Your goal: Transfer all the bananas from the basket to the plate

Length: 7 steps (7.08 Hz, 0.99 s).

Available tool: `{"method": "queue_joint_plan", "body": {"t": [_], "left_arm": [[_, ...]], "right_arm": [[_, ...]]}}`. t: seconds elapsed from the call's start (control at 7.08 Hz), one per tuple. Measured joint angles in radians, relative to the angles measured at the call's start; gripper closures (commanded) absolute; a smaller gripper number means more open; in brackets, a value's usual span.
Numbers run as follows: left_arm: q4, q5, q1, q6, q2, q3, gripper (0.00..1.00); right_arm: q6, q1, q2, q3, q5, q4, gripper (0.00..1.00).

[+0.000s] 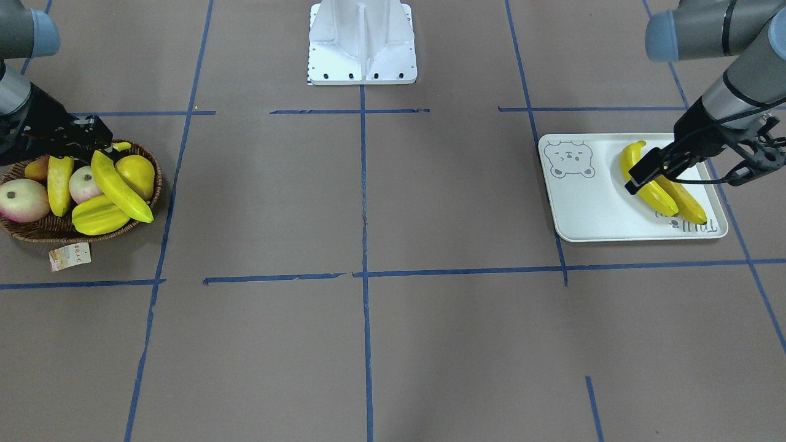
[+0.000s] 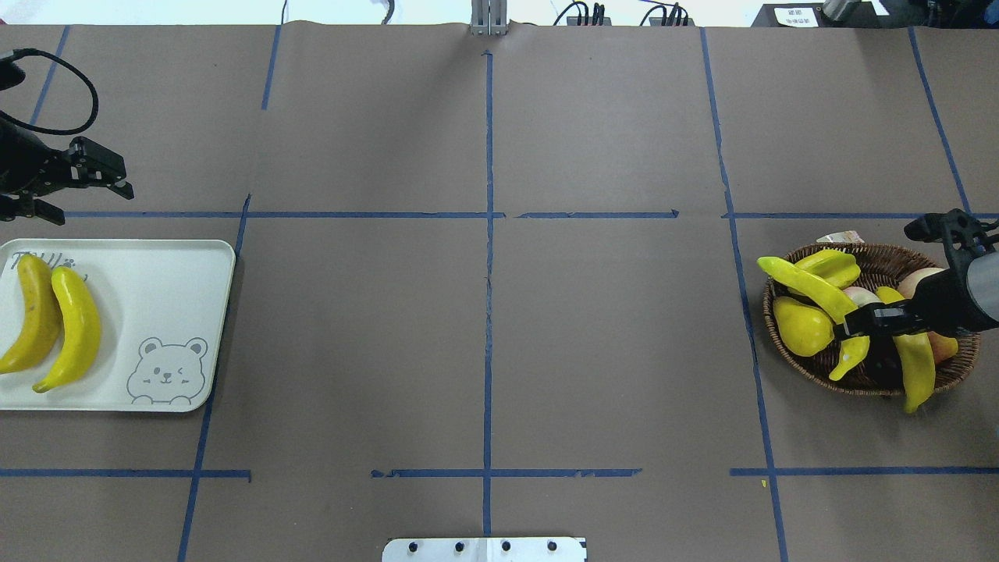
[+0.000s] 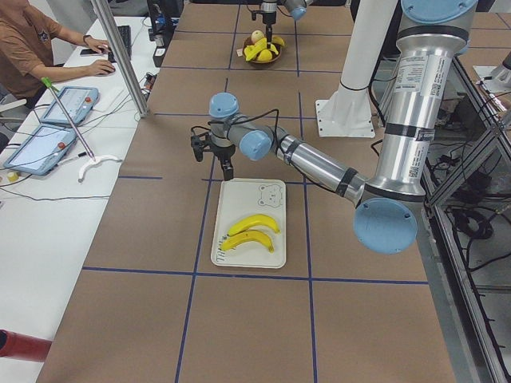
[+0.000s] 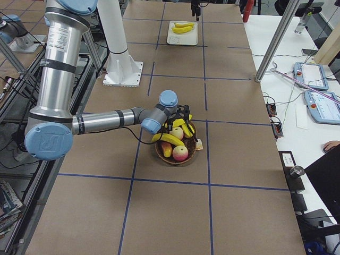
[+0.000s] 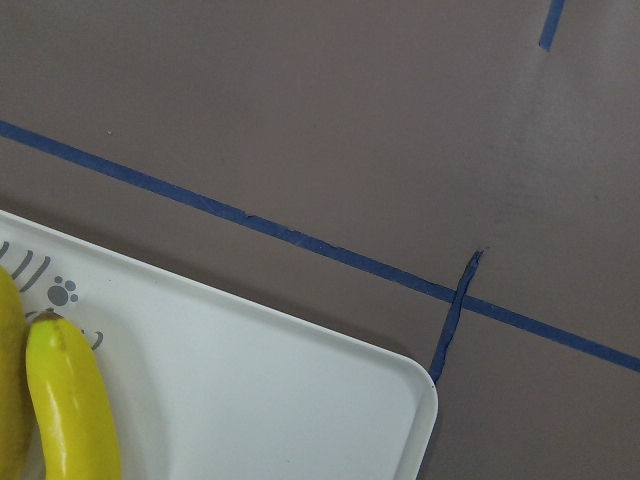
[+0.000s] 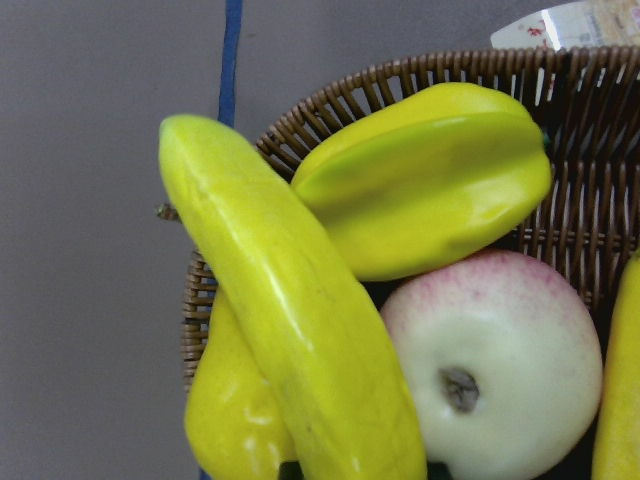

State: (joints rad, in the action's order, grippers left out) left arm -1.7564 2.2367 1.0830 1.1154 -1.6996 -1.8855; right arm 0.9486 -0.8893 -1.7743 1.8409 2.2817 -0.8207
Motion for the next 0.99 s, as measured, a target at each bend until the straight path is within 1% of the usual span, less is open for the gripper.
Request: {"method": "queue_joint_plan", "body": {"t": [0.14,0.28,0.42,0.71,0.99], "left_arm": [[0.000,0.000,0.000,0.000,0.000,0.000,0.00],[0.000,0.000,0.000,0.000,0.000,0.000,0.00],[0.000,0.000,0.000,0.000,0.000,0.000,0.00],[0.000,0.000,0.000,0.000,0.000,0.000,0.00],[0.000,0.000,0.000,0.000,0.000,0.000,0.00]], "right_arm": [[0.000,0.003,0.001,0.000,0.001,0.000,0.90],[-0.001,0.004,0.001,0.000,0.001,0.000,0.97],[-0.001,0.004,0.001,0.002,0.003,0.000,1.00],[-0.002,-0.022,-0.002,0.014,0.030,0.001,1.00],[-0.008,-0.127,-0.004,0.023,0.136,0.003,1.00]]}}
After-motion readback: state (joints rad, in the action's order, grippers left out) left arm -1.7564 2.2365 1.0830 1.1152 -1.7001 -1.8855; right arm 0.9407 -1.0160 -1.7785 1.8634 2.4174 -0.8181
